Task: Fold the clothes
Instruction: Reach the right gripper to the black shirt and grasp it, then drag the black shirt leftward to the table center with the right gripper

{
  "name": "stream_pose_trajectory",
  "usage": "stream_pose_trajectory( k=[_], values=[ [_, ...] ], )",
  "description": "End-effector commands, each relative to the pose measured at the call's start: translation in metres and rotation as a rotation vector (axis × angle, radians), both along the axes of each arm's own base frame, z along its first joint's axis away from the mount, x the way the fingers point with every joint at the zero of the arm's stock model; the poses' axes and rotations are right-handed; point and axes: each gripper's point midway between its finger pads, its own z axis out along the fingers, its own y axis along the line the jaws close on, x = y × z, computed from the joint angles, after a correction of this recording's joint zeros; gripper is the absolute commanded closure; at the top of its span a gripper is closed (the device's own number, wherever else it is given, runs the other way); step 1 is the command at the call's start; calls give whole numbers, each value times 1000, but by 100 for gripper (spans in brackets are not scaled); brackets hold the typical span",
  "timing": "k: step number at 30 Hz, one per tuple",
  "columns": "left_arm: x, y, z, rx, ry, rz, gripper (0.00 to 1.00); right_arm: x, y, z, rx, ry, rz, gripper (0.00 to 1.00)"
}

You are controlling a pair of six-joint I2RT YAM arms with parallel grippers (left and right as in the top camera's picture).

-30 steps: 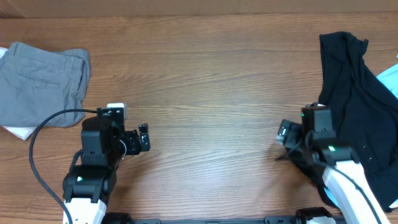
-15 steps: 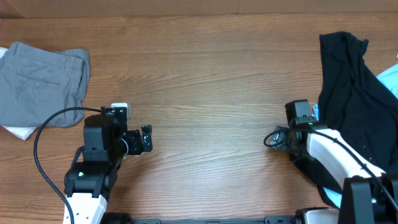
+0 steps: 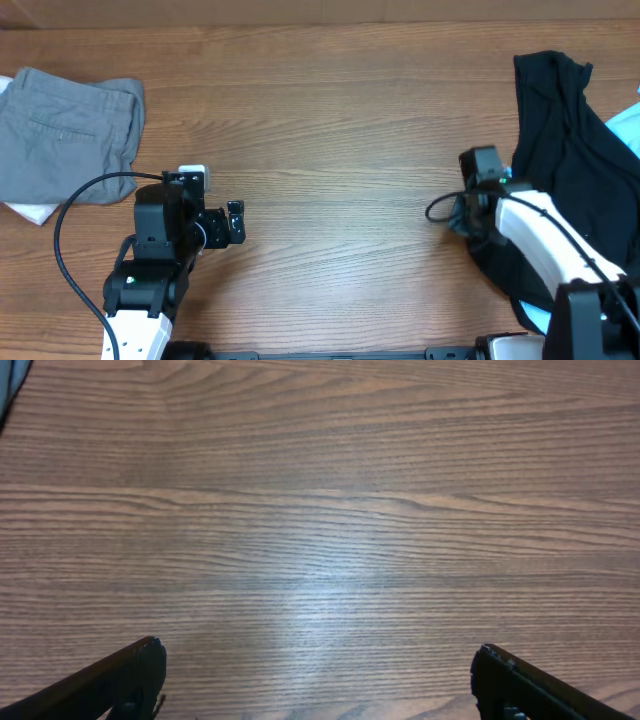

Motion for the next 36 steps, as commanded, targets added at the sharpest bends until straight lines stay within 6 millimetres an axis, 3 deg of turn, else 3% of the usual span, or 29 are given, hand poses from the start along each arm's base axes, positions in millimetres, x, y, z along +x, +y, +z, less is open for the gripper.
stream_pose_trajectory(
  k=[1, 5, 6, 7, 9, 12, 16, 23, 27, 32, 33, 34, 35, 36],
  values=[
    [5, -2, 11, -15, -26, 0, 0, 45, -5, 69, -27, -207, -20, 96],
    [5, -2, 11, -15, -26, 0, 0, 77, 11, 145, 52, -381, 32, 96],
    [5, -2, 11, -15, -26, 0, 0, 88, 39, 178, 163, -446, 170, 96],
    [5, -2, 11, -15, -26, 0, 0, 90, 51, 188, 209, -466, 228, 96],
    [5, -2, 11, -15, -26, 0, 0, 90, 95, 226, 374, -540, 410, 96],
    [6, -2, 12, -16, -30, 0, 0, 82, 136, 253, 507, -580, 540, 96],
    [5, -2, 11, -16, -29, 0, 0, 69, 173, 244, 555, -526, 632, 96],
    [5, -2, 12, -16, -29, 0, 0, 61, 241, 201, 598, -390, 781, 96],
    [5, -2, 12, -16, -29, 0, 0, 79, 282, 184, 621, -427, 856, 96],
    [6, -2, 12, -16, -29, 0, 0, 116, 336, 190, 664, -624, 948, 96],
    [6, -2, 12, -16, -29, 0, 0, 125, 351, 191, 677, -681, 972, 91],
    [6, -2, 12, -16, -29, 0, 0, 128, 354, 190, 679, -693, 977, 78],
    [6, -2, 12, -16, -29, 0, 0, 131, 354, 189, 672, -701, 973, 53],
    [6, -2, 12, -16, -29, 0, 0, 134, 352, 187, 648, -704, 960, 37]
  ],
)
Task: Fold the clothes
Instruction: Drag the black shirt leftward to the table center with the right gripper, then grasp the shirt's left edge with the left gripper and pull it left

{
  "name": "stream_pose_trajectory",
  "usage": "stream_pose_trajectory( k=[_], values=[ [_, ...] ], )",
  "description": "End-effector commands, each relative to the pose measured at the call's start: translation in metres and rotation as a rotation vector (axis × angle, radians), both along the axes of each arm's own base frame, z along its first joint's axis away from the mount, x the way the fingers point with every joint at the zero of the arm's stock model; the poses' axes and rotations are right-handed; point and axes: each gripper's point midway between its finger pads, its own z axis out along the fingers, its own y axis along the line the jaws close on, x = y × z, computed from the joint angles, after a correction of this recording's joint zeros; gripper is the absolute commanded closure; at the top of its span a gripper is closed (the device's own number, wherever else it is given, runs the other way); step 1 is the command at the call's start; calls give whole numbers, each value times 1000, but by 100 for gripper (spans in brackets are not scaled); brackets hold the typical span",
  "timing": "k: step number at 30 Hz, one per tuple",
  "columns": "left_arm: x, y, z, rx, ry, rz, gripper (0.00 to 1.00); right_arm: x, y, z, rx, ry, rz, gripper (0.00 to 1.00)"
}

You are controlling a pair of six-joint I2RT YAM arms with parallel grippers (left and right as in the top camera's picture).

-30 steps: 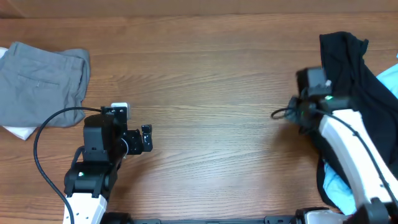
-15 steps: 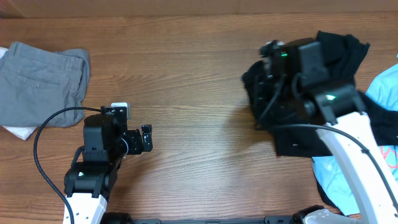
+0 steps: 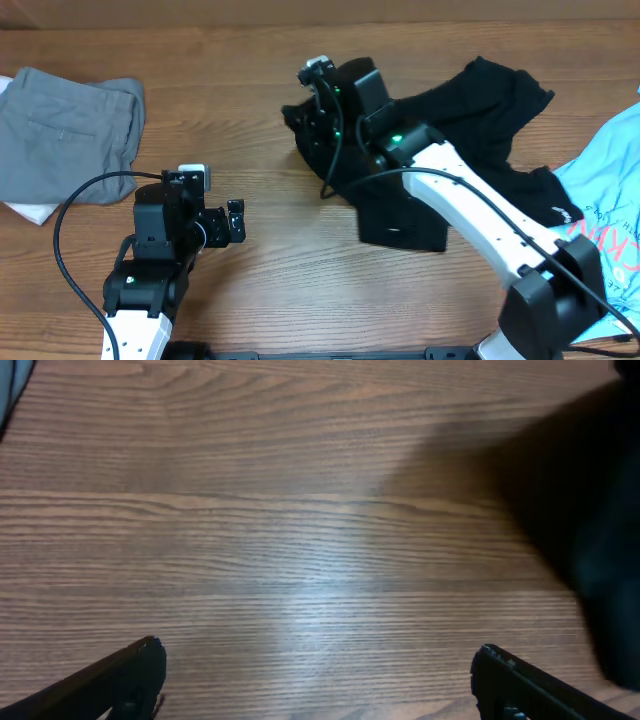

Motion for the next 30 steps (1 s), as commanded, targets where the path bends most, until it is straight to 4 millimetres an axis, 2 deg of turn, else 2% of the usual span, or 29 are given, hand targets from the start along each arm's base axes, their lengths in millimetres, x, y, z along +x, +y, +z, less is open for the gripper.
stream_pose_trajectory(
  k=[1, 2, 3, 6, 10, 13, 17, 22, 24, 27, 30],
  values=[
    [4, -2, 10, -15, -21, 1, 0, 7, 3, 0, -16, -34, -20, 23],
    [4, -2, 10, -15, -21, 1, 0, 10, -5, -3, -40, -30, -49, 5],
    [4, -2, 10, -15, -21, 1, 0, 13, -14, -5, -59, -25, -74, 0],
    [7, -2, 13, -20, -40, 1, 0, 22, -55, -4, -121, 5, -189, 0],
    [16, -8, 23, -97, -80, 27, 0, 32, -140, 11, -147, 85, -463, 0],
    [24, -20, 26, -167, -89, -2, 0, 23, -196, 21, -156, 142, -580, 0],
    [31, -40, 10, -244, -21, -18, 0, 1, -260, 24, -181, 234, -710, 0],
    [37, -89, -23, -370, 121, -75, 0, -23, -303, 12, -222, 352, -803, 0],
    [40, -119, -47, -397, 184, -106, 0, -30, -318, 6, -232, 396, -840, 0],
    [44, -145, -69, -420, 225, -128, 0, -32, -324, 5, -233, 408, -856, 0],
    [51, -163, -89, -477, 264, -89, 5, -34, -324, 4, -236, 415, -856, 0]
  ],
)
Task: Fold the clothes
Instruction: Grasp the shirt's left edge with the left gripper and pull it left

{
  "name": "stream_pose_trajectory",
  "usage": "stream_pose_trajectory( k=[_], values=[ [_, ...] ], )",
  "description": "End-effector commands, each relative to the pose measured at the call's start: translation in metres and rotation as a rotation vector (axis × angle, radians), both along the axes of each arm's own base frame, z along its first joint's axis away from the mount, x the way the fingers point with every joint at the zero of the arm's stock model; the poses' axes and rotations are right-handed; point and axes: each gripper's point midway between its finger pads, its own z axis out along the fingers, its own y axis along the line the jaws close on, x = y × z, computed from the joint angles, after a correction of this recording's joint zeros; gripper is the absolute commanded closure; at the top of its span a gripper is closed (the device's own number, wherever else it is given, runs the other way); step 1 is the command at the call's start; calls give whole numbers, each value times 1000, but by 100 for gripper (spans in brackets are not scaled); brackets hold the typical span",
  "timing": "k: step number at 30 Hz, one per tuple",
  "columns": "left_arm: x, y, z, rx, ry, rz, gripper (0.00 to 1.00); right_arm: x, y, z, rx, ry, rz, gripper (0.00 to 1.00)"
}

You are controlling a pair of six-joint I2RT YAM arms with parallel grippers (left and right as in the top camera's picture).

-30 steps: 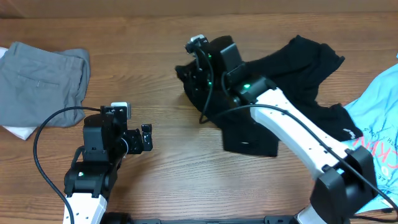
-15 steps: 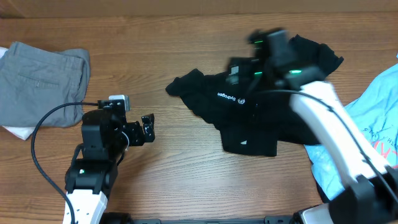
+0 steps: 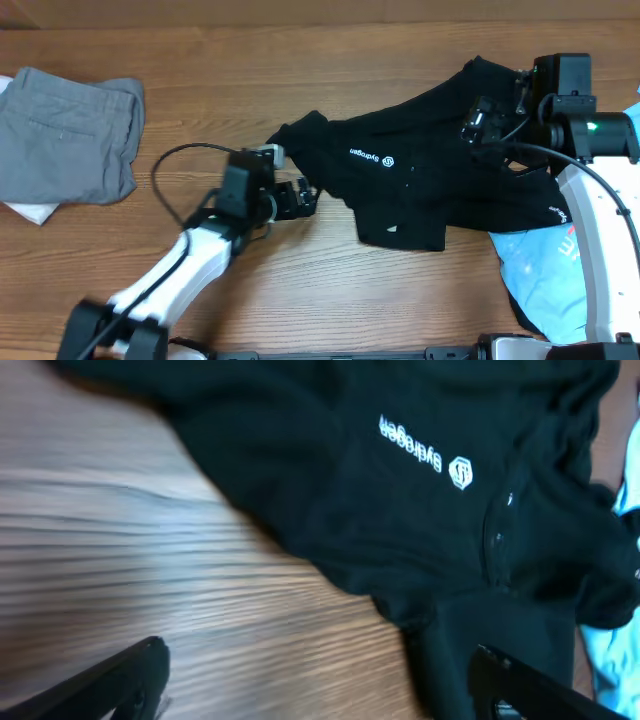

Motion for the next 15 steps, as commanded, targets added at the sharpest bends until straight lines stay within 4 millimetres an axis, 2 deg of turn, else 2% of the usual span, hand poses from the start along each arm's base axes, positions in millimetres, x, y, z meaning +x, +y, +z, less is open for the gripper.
stream_pose_trajectory(
  k=[1, 3, 7, 10, 12, 15],
  values=[
    [4, -21, -21, -93, 109, 70, 7, 0, 0, 3, 2, -6, -3, 0],
    [8, -27, -35, -114, 137, 97, 11, -1, 0, 3, 2, -1, -3, 0],
    [15, -32, -61, -164, 205, 172, 12, -1, 0, 3, 3, 2, -3, 0],
    [26, -38, -67, -208, 182, 191, 17, -2, 0, 2, 3, 5, -3, 0],
    [31, -41, -68, -225, 163, 192, 24, -2, 0, 2, 3, 6, -3, 0],
    [36, -43, -68, -243, 143, 193, 42, -3, 0, 2, 3, 8, -3, 0]
  ],
)
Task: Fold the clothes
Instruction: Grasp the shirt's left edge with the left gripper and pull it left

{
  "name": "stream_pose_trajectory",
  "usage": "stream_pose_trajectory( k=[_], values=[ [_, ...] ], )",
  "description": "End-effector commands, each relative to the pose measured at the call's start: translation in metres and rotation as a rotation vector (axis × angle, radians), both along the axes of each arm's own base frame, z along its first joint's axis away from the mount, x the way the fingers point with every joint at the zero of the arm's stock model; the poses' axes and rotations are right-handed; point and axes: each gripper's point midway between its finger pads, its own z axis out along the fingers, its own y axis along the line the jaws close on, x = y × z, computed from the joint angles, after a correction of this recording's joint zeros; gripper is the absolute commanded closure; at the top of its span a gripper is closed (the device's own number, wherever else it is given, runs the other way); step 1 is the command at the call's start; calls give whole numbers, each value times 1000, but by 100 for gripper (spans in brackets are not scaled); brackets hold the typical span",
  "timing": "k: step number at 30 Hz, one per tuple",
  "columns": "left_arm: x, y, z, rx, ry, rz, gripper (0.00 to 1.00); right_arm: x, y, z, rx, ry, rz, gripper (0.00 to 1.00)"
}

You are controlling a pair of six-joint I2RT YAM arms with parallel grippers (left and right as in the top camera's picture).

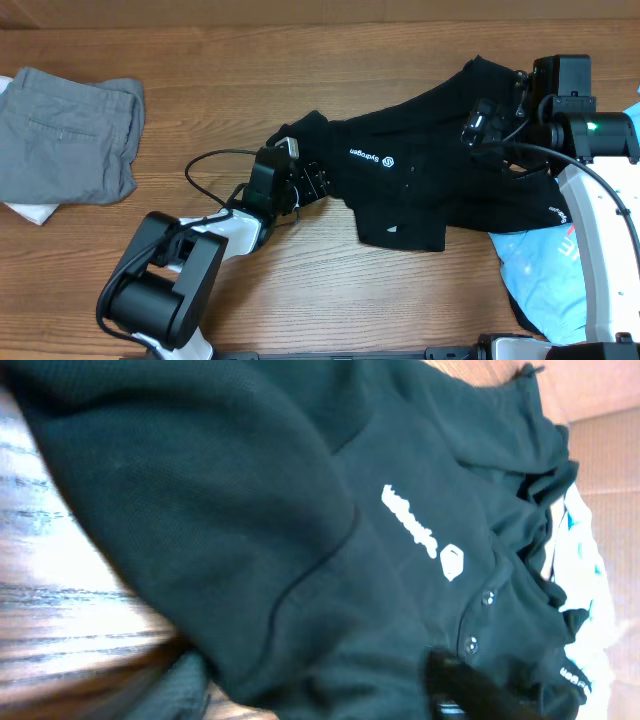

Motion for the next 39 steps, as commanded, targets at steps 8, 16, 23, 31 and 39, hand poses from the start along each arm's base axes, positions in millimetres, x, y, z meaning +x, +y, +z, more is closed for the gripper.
stream_pose_trajectory(
  k=[8, 16, 23, 31, 39],
  values=[
    [-8, 3, -11, -40, 58, -37, 96, -5, -7, 0, -40, 16, -17, 0],
    [45, 122, 58, 37, -111, 113, 96, -9, -17, -2, -93, 37, -43, 0],
    [109, 236, 174, 102, -301, 304, 43, -8, -17, -2, -92, 33, -43, 0],
    [69, 216, 155, 132, -41, 155, 0, -10, -17, -3, -93, 44, -42, 0],
    [-27, 118, 82, 101, 397, -99, 0, -10, -17, -3, -92, 43, -43, 0]
  ],
)
